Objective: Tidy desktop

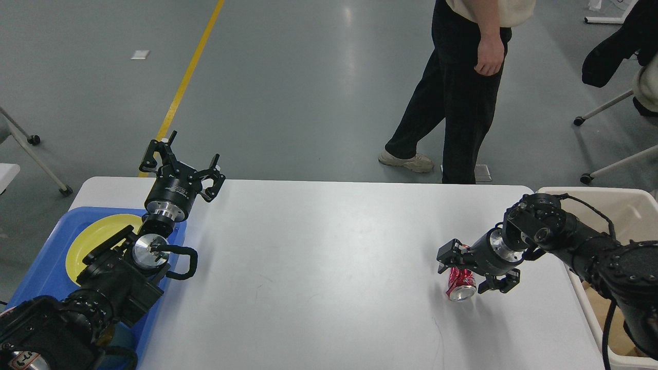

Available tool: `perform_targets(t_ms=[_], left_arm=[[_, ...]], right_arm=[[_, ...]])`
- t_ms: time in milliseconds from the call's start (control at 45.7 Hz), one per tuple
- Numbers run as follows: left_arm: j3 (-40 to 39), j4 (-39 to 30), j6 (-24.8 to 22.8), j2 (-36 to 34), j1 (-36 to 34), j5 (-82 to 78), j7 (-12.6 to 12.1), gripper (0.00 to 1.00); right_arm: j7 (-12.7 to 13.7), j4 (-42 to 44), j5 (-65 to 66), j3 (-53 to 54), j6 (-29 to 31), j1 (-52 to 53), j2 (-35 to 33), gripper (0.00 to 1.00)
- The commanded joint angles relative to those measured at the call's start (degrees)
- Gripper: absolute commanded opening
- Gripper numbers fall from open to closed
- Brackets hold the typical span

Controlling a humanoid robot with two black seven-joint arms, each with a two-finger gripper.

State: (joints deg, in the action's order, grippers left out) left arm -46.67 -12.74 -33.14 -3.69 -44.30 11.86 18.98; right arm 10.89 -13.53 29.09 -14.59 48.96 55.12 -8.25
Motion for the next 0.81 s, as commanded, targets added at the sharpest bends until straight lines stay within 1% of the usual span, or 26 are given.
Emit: perform_targets(t_ms=[0, 109, 153, 175, 197, 219, 284, 306, 328, 350, 372, 547, 678, 744, 787], left_arm=[[0.00, 0.00, 0.00, 0.00, 0.00, 0.00, 0.00, 0.97], [0.00, 0.00, 0.00, 0.00, 0.00, 0.00, 0.00, 0.97], [0.00, 0.00, 0.00, 0.00, 0.00, 0.00, 0.00, 0.97], [0.00, 0.00, 0.00, 0.00, 0.00, 0.00, 0.00, 0.97], [0.00, 0.00, 0.00, 0.00, 0.00, 0.00, 0.00, 0.97], [0.00, 0.00, 0.00, 0.00, 0.00, 0.00, 0.00, 0.97], [0.00, 0.00, 0.00, 0.00, 0.00, 0.00, 0.00, 0.97], [0.00, 0.00, 0.00, 0.00, 0.00, 0.00, 0.00, 0.97], [0.00, 0.00, 0.00, 0.00, 0.00, 0.00, 0.00, 0.97], [0.00, 0.00, 0.00, 0.00, 0.00, 0.00, 0.00, 0.97], [0.00, 0.00, 0.00, 0.00, 0.00, 0.00, 0.00, 0.97], [0.00, 0.00, 0.00, 0.00, 0.00, 0.00, 0.00, 0.97], [0.00, 0.00, 0.00, 0.00, 0.00, 0.00, 0.00, 0.97], [0.00, 0.00, 0.00, 0.00, 0.00, 0.00, 0.00, 0.97], [0.00, 0.00, 0.00, 0.00, 0.00, 0.00, 0.00, 0.97]], right_arm=[[-0.26, 0.18, 0.00, -0.70, -2.28, -1.06, 0.69, 1.00], [-0.17, 0.09, -0.09, -0.88, -7.64, -1.15, 0.87, 0.99], [-0.17, 0.00, -0.87, -0.97, -9.40, -1.24, 0.96, 0.96], [-0.08, 0.00, -1.58, -1.06, -10.10, -1.24, 0.96, 0.91], [-0.08, 0.00, -2.28, -1.32, -10.46, -1.33, 1.13, 0.83], [-0.08, 0.00, -3.33, -1.76, -10.81, -1.41, 1.22, 0.72], [-0.17, -0.18, -6.14, -3.86, -10.99, -1.50, 1.22, 0.32], [-0.08, -0.09, -6.85, -4.48, -10.99, -1.50, 1.22, 0.21], [-0.08, -0.09, -7.29, -5.09, -10.99, -1.42, 1.13, 0.12], [-0.08, -0.18, -7.64, -5.62, -10.99, -1.41, 1.13, 0.04], [-0.08, -0.26, -7.65, -5.98, -10.90, -1.33, 1.13, 0.00], [0.00, -0.79, -7.29, -10.80, -10.46, -0.54, 1.04, 0.00], [0.09, -1.14, -7.56, -12.13, -9.50, 0.78, 0.78, 0.00], [0.18, -2.11, -7.56, -12.74, -6.70, 2.10, 0.43, 0.00], [0.09, -3.07, -7.56, -13.53, -2.84, 3.68, -0.53, 0.00]])
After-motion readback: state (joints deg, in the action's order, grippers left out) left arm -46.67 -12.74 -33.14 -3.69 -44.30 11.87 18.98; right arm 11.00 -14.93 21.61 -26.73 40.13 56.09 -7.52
